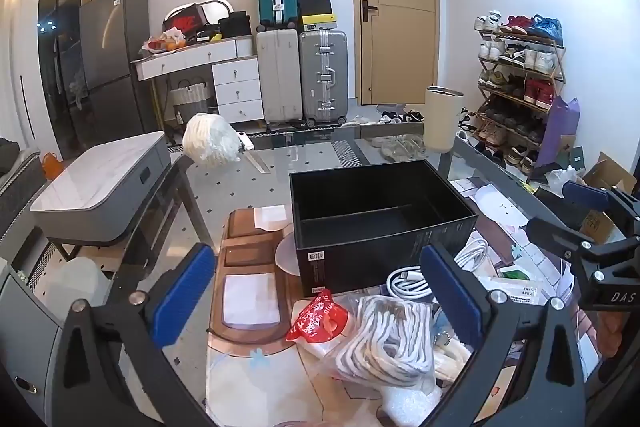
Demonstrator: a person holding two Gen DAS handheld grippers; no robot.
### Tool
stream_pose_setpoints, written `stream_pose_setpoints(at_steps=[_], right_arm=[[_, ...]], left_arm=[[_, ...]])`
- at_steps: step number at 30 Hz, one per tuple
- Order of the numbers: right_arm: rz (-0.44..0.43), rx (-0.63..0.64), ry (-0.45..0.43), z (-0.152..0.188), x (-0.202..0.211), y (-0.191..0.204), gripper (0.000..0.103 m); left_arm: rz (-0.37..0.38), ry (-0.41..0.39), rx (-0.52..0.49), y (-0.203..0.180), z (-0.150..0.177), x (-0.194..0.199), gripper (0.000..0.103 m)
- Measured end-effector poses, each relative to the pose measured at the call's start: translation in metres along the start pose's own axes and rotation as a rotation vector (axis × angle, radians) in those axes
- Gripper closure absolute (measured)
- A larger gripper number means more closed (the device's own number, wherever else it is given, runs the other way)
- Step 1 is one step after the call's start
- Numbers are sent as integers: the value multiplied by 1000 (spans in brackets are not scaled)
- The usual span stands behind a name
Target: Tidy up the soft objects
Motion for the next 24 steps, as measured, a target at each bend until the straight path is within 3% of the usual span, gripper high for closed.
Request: stream_pose_setpoints(at_steps=[24], right_arm=[[-8, -15, -3, -4, 3, -1, 2]], left_arm=[[16, 2, 10, 0, 0, 0, 0]])
Point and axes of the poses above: each gripper's, at about its wrist camera, not at the fingertips, and x roughly against the way its jaws point, y to its left, z to its underside, the point moved 6 cm from there along -x, roughly the way its jaws point, and after that the axes turned 2 degrees about -y, right-handed, at the moved point
